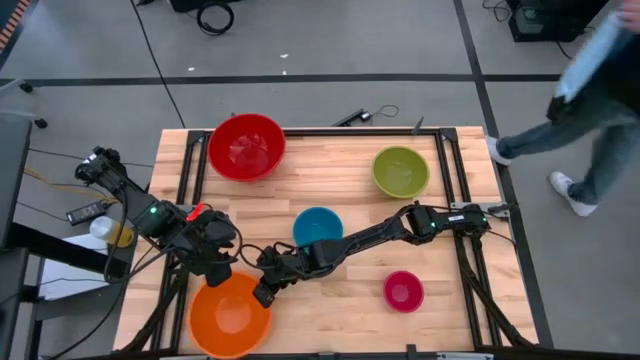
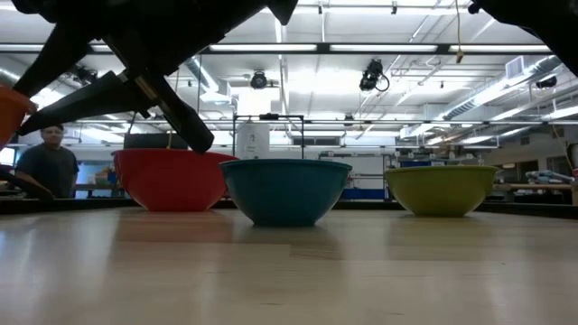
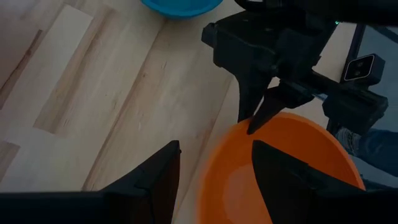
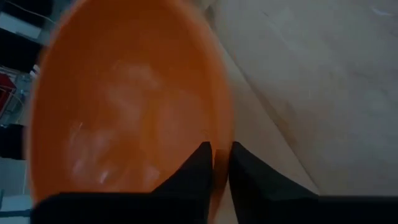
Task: Nest bowls inside each other
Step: Stack the orange bowl into the red bowl, then stack the green bowl into the orange bowl
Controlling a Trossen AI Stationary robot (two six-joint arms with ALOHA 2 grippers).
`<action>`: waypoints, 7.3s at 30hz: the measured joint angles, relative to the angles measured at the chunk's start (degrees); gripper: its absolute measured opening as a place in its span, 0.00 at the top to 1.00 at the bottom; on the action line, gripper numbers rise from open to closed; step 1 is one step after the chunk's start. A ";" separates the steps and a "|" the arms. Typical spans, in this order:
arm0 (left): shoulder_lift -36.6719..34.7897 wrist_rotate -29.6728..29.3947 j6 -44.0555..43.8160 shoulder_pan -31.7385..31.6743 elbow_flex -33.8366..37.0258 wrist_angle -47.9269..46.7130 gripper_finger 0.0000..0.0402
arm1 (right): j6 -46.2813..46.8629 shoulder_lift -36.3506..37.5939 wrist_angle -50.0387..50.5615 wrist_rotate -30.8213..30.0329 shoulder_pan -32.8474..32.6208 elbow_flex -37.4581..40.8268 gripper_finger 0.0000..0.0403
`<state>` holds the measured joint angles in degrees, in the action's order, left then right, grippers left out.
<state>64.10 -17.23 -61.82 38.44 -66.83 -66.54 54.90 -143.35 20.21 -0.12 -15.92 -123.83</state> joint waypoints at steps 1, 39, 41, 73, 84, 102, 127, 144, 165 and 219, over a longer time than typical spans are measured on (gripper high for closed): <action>0.00 -0.02 -0.20 0.00 0.00 0.00 0.50 | -0.48 0.00 0.01 0.00 0.03 0.00 0.88; -7.65 -36.87 6.13 -4.32 -20.92 -6.51 0.60 | -31.13 15.86 19.05 8.21 29.90 -11.19 0.95; -8.29 -38.62 7.14 -6.11 -20.92 -6.59 0.60 | -32.06 16.38 17.69 9.34 33.54 -11.19 0.95; 4.64 -30.12 2.33 -32.45 -20.90 -6.20 0.60 | -25.13 2.19 1.35 22.75 48.71 -11.17 0.74; 7.04 -26.07 5.02 -32.54 -20.90 -6.07 0.60 | -31.51 10.55 8.56 28.33 50.68 -11.17 0.67; 1.07 -2.85 21.15 -32.77 10.20 32.29 0.60 | -44.10 25.91 38.97 10.18 39.46 6.70 0.67; -2.21 -1.98 29.11 -28.72 37.94 72.09 0.60 | -10.84 46.84 16.48 -10.64 16.43 53.74 0.68; -2.78 -1.97 23.59 -28.20 37.94 72.00 0.60 | -21.77 49.62 39.02 -17.37 29.33 53.79 0.67; -2.78 -1.97 21.40 -28.35 37.94 71.92 0.60 | -20.02 48.54 30.86 -10.75 37.29 63.99 0.68; -37.55 -23.08 16.27 -35.98 24.76 26.46 0.62 | -85.51 7.29 11.06 14.67 30.38 -4.53 0.94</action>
<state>26.55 -40.32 -45.55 2.45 -42.06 -40.09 -30.60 -136.06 31.27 14.55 14.45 -128.36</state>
